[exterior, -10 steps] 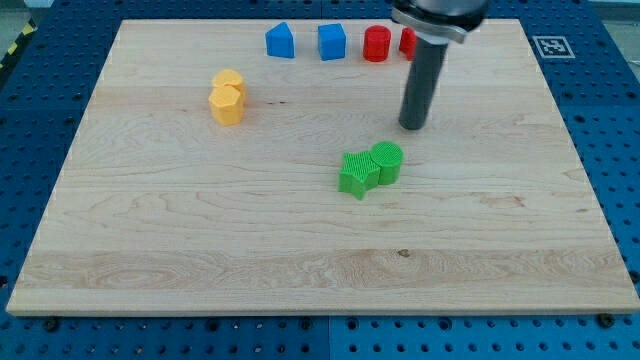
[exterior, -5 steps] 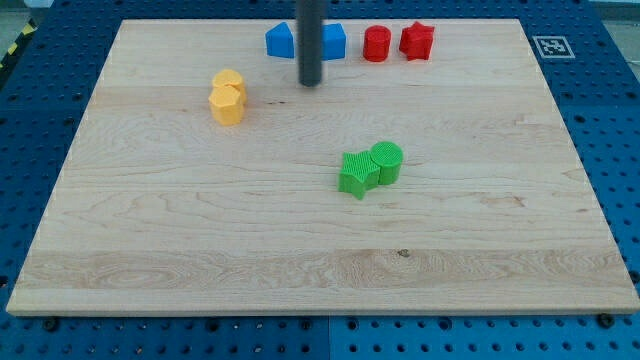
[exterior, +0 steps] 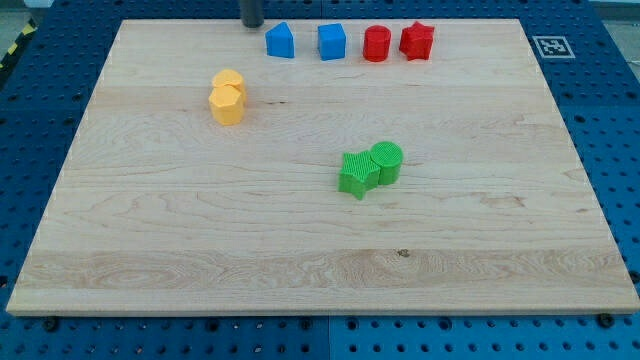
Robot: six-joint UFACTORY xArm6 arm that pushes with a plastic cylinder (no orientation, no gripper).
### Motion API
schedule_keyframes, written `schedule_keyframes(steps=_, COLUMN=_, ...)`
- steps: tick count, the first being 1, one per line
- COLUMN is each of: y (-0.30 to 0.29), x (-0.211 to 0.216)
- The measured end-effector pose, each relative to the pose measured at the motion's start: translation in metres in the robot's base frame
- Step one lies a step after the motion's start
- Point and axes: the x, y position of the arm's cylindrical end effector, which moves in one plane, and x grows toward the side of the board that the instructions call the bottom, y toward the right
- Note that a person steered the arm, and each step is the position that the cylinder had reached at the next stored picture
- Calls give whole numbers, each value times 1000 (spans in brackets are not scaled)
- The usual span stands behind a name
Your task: Move the blue cube down a bit
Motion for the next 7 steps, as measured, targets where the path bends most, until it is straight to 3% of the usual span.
schedule_keyframes(steps=2, y=93, x=1)
schedule_keyframes(steps=4, y=97, x=15)
schedule_keyframes(steps=7, y=117, x=78)
